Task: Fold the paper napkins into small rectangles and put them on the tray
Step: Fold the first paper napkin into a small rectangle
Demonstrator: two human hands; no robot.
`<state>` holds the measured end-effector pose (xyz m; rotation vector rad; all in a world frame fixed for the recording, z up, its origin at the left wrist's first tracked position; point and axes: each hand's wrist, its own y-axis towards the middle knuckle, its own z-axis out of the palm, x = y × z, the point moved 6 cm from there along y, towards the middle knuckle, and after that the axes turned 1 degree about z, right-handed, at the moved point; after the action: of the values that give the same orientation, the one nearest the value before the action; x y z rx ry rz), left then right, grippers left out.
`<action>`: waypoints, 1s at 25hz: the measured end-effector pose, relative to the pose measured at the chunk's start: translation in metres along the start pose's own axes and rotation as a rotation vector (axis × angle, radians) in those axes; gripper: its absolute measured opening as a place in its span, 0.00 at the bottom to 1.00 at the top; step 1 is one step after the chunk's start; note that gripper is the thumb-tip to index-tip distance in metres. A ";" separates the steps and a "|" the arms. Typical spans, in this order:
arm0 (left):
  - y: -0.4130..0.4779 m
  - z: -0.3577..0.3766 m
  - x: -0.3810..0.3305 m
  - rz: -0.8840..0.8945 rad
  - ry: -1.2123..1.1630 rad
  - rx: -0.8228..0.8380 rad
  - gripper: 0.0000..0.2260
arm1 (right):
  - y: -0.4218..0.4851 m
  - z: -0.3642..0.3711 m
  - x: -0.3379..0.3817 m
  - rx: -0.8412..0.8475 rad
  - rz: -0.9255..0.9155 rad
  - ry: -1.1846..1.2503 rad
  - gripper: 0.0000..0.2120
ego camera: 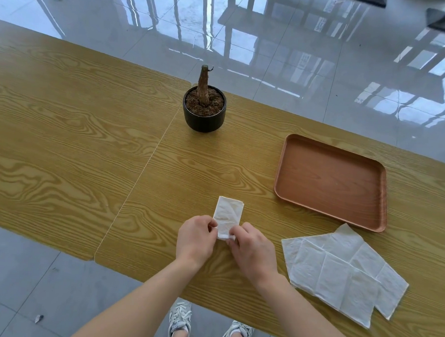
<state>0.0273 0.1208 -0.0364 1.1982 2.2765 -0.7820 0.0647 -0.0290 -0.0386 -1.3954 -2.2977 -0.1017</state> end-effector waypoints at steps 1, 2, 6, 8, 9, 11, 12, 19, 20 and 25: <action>0.004 0.001 -0.003 0.021 0.014 -0.004 0.08 | 0.005 -0.002 -0.002 -0.002 0.002 0.002 0.06; 0.009 0.002 -0.006 0.038 0.023 -0.006 0.09 | 0.009 -0.004 -0.004 -0.004 0.004 0.003 0.06; 0.024 0.003 -0.010 0.093 0.040 0.008 0.12 | 0.027 -0.010 -0.009 0.002 0.034 -0.001 0.06; 0.028 0.002 -0.012 0.142 0.092 0.013 0.11 | 0.034 -0.011 -0.009 0.016 0.043 -0.002 0.07; 0.029 0.001 -0.014 0.178 0.127 0.015 0.09 | 0.037 -0.011 -0.009 0.020 0.046 0.002 0.07; 0.032 0.001 -0.017 0.247 0.208 0.025 0.05 | 0.043 -0.012 -0.009 0.022 0.051 0.006 0.08; 0.032 0.000 -0.020 0.275 0.252 0.032 0.05 | 0.046 -0.012 -0.009 0.025 0.054 0.005 0.08; 0.023 0.001 -0.032 0.602 0.489 -0.062 0.06 | 0.056 -0.012 -0.008 0.030 0.035 0.018 0.07; 0.022 0.002 -0.031 0.634 0.484 -0.061 0.06 | 0.055 -0.012 -0.009 0.029 0.024 0.026 0.07; 0.026 0.006 -0.026 0.591 0.470 -0.008 0.06 | 0.054 -0.014 -0.011 -0.001 0.027 0.065 0.07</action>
<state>0.0634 0.1141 -0.0321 2.0833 2.0489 -0.2830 0.1202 -0.0159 -0.0399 -1.4017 -2.2254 -0.1379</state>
